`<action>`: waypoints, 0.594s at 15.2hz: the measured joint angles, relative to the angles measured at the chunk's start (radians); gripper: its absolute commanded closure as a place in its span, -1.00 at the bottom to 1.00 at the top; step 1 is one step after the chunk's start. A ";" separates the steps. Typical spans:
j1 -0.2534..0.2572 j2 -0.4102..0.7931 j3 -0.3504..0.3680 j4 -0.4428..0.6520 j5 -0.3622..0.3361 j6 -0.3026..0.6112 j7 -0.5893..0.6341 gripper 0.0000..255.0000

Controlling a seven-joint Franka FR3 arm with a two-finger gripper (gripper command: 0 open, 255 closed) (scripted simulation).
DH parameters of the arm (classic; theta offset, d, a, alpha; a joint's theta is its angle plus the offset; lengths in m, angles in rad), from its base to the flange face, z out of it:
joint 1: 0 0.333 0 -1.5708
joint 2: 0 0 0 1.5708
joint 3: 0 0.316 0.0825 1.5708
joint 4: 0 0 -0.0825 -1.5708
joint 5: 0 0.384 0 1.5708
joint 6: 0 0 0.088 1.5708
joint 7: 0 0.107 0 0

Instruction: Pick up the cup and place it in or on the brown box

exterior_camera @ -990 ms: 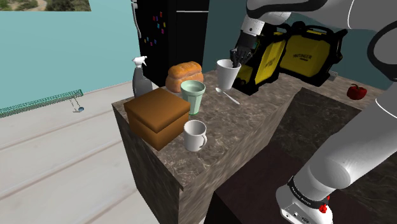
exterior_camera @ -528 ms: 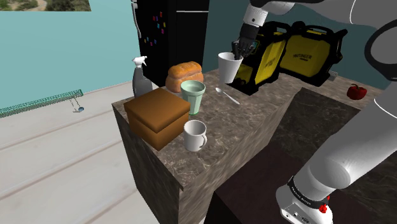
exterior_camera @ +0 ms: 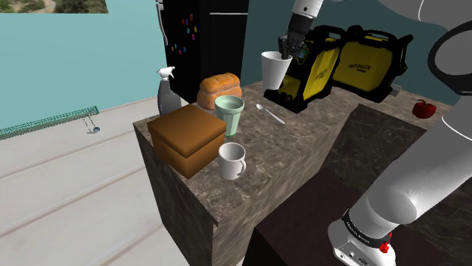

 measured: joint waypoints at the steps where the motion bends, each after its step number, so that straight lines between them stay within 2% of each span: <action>1: 0.004 -0.002 0.005 0.007 0.000 -0.006 0.011 1.00; 9: 0.089 -0.005 0.107 0.024 0.005 0.006 0.196 1.00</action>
